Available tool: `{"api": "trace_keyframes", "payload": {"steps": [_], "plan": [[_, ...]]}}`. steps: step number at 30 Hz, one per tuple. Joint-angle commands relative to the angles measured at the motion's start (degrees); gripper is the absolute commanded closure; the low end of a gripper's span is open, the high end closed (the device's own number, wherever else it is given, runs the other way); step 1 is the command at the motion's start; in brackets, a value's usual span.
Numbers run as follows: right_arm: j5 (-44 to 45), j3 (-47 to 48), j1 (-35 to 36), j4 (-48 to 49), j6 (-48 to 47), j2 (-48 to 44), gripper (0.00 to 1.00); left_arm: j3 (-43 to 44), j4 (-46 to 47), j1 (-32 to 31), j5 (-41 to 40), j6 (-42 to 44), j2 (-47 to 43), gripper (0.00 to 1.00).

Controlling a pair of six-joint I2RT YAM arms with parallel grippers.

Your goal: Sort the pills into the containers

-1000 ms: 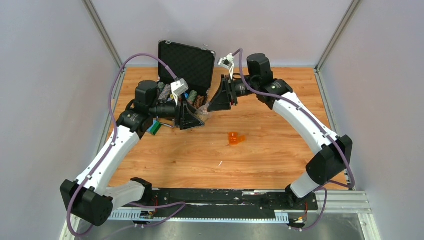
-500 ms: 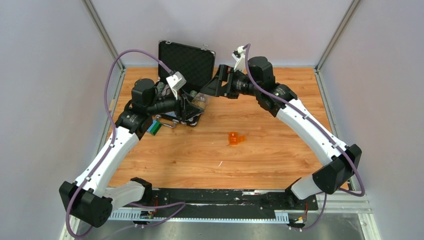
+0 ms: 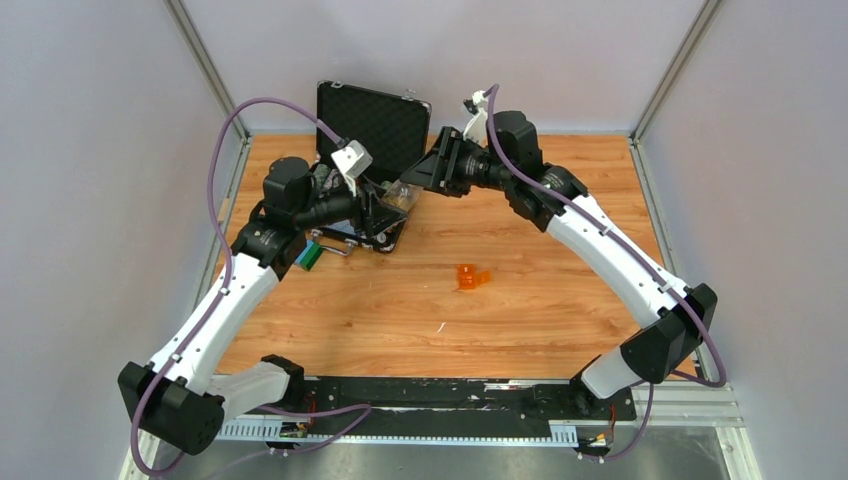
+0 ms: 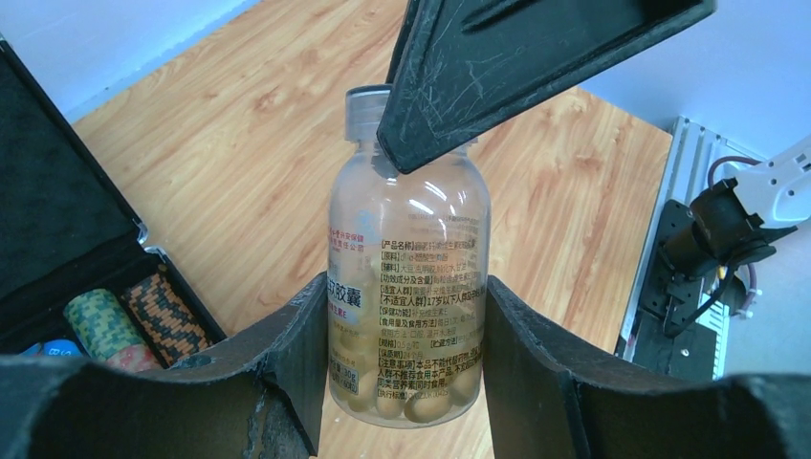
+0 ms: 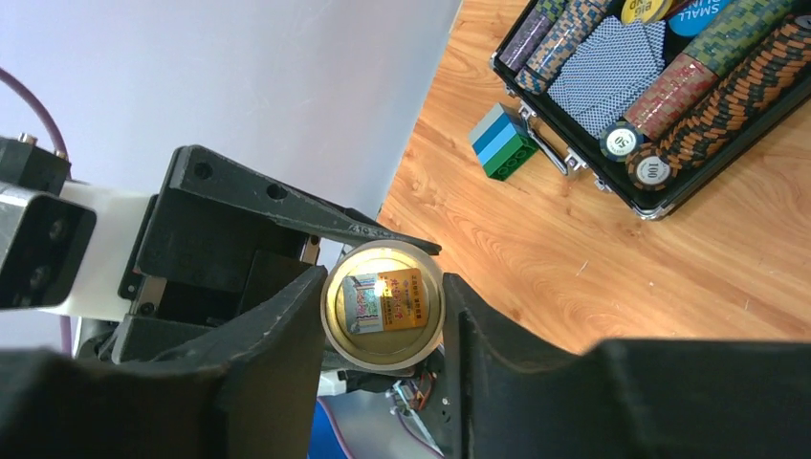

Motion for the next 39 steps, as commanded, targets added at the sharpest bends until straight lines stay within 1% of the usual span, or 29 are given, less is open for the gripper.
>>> {"api": "trace_keyframes", "payload": {"steps": [1, 2, 4, 5, 7, 9, 12, 13, 14, 15, 16, 17, 18, 19, 20, 21, 24, 26, 28, 30, 33, 34, 39], "plan": [[-1.77, 2.14, -0.93, 0.56, -3.15, -0.02, 0.64, 0.91, 3.59, 0.0, 0.99, -0.25, -1.87, 1.0], [-3.05, 1.9, -1.28, 1.3, -4.68, -0.05, 0.68, 0.91, 3.56, -0.03, 1.42, -0.43, -1.86, 1.0], [-6.82, 0.18, -2.49, 3.98, -8.11, -0.76, 0.7, 0.77, 3.61, -0.02, 2.12, -1.06, -1.91, 1.0], [-8.87, -1.77, -3.64, 6.84, -9.81, -1.58, 0.72, 0.55, 3.68, -0.03, 2.47, -1.18, -1.92, 1.0], [-15.33, -6.35, -6.35, 13.07, -11.11, -2.95, 0.74, 0.23, 3.75, -0.02, 3.39, -1.37, -1.69, 1.0], [-23.26, -8.5, -8.88, 16.78, -13.2, -3.12, 0.76, -0.12, 3.93, -0.09, 5.0, -1.69, -1.29, 1.0], [-31.39, -7.63, -9.85, 15.55, -21.99, -2.81, 0.83, -0.38, 4.18, -0.01, 9.2, -2.15, -0.86, 1.0], [-34.09, -7.49, -9.9, 14.92, -24.82, -2.83, 0.84, -0.53, 4.23, 0.02, 10.23, -2.13, -0.62, 1.0], [-36.34, -7.86, -9.92, 14.52, -27.87, -3.11, 0.81, -0.51, 4.09, 0.02, 12.34, -2.06, -0.52, 1.0], [-38.91, -8.6, -9.91, 14.43, -30.6, -3.87, 0.71, -0.5, 3.73, 0.02, 13.42, -1.95, -0.18, 1.0], [-37.81, -9.21, -9.93, 14.42, -32.02, -4.56, 0.51, -0.37, 3.26, -0.02, 15.82, -1.07, 0.05, 1.0], [-33.75, -9.46, -9.92, 14.42, -31.5, -5.09, 0.25, 0.22, 0.84, -0.05, 16.53, -0.14, 0.66, 1.0], [-28.33, -9.47, -9.92, 14.4, -29.55, -5.5, 0.04, 1.11, -0.38, -0.01, 16.18, 1.91, 0.95, 1.0], [-24.1, -9.08, -9.92, 13.69, -27.78, -5.54, 0.01, 1.58, -2.38, 0.01, 15.61, 2.63, 1.52, 1.0], [-19.02, -8.35, -9.92, 12.48, -24.9, -5.56, 0.0, 2.22, -3.13, -0.02, 13.95, 3.87, 1.78, 1.0], [-15.86, -7.82, -9.88, 11.63, -21.63, -5.47, 0.0, 2.4, -4.03, -0.03, 13.0, 5.59, 2.15, 1.0], [-10.57, -7.55, -9.11, 10.11, -11.77, -5.56, 0.0, 1.96, -2.7, -0.03, 8.1, 6.52, 2.45, 1.0], [-6.74, -7.76, -7.75, 9.42, -5.66, -5.68, 0.01, 1.05, -0.19, -0.02, 5.7, 6.16, 2.59, 1.0], [-3.48, -8.17, -6.73, 8.75, 1.17, -5.63, 0.04, 0.01, 2.47, -0.05, 4.55, 5.62, 2.76, 1.0], [-0.55, -8.46, -6.21, 7.39, 5.68, -5.46, 0.06, -0.88, 4.79, -0.06, 3.58, 4.9, 2.82, 1.0], [0.47, -7.76, -5.44, 6.64, 9.15, -4.79, 0.08, -1.61, 7.4, -0.06, 2.14, 4.03, 2.78, 1.0], [0.39, -7.29, -5.18, 6.53, 10.19, -4.29, 0.11, -1.89, 7.96, -0.06, 1.91, 3.6, 2.71, 1.0], [-3.43, -5.07, -5.02, 6.03, 13.05, -1.69, 0.3, -2.69, 9.57, -0.07, 0.49, 1.79, 2.5, 1.0]]}}
